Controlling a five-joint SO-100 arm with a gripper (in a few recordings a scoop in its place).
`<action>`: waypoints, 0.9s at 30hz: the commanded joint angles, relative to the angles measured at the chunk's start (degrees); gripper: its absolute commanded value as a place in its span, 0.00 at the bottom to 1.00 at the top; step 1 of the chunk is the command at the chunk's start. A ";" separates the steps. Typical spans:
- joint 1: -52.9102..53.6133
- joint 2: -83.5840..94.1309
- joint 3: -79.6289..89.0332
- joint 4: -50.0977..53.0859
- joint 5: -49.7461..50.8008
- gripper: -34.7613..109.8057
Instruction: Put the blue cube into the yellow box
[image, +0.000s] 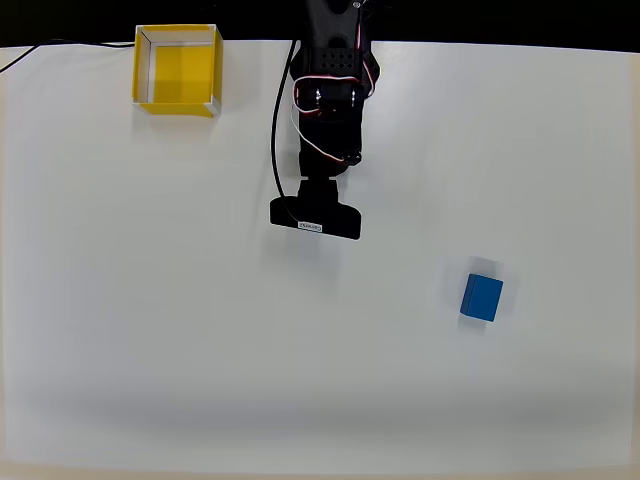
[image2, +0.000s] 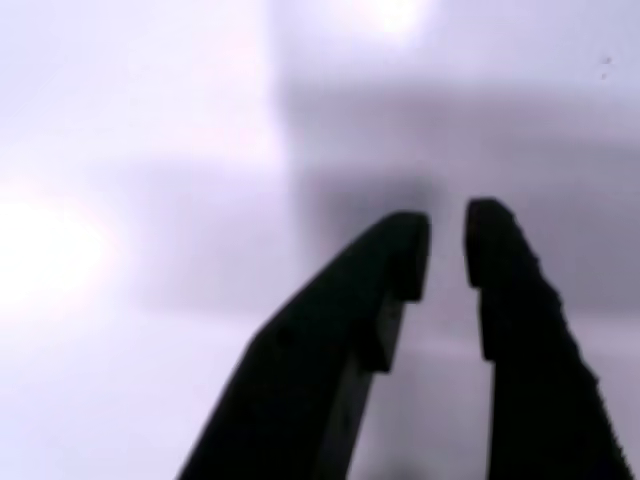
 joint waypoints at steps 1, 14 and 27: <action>-2.72 -11.87 -21.62 -1.76 3.69 0.27; -5.98 -45.53 -55.28 -17.84 23.91 0.52; -13.36 -79.54 -90.88 -10.46 39.37 0.57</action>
